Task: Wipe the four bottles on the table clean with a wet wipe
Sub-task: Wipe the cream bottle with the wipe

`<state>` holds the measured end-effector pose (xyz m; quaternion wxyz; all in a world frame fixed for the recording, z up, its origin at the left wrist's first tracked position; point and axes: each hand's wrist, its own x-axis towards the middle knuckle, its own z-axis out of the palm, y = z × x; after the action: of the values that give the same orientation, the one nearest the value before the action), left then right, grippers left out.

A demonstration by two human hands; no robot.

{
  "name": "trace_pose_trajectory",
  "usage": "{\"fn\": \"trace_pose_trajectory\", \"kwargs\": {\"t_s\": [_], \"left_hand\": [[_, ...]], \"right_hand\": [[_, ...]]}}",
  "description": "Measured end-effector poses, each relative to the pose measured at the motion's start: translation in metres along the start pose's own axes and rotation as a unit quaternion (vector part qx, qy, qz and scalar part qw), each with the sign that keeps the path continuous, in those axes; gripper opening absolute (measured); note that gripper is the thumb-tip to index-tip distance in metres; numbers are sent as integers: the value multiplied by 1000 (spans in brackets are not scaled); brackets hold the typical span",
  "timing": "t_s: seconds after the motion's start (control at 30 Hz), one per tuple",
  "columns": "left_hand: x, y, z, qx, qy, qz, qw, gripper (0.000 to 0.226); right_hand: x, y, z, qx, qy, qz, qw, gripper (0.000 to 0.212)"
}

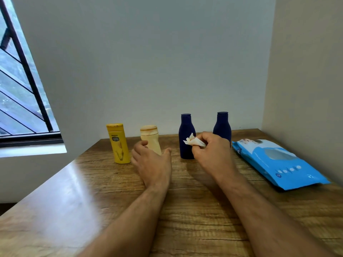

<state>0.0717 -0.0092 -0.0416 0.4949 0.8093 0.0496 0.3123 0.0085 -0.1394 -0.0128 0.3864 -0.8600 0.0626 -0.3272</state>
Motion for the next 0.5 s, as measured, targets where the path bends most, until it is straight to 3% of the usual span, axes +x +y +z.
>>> {"fn": "trace_pose_trajectory", "kwargs": {"t_s": [0.13, 0.33, 0.5], "left_hand": [[17, -5, 13, -9, 22, -48, 999, 89], [37, -10, 31, -2, 17, -56, 998, 96], [36, -8, 32, -33, -42, -65, 996, 68]], "right_hand": [[0, 1, 1, 4, 1, -9, 1000, 16], [0, -1, 7, 8, -2, -36, 999, 14], [0, -2, 9, 8, -1, -52, 999, 15]]}}
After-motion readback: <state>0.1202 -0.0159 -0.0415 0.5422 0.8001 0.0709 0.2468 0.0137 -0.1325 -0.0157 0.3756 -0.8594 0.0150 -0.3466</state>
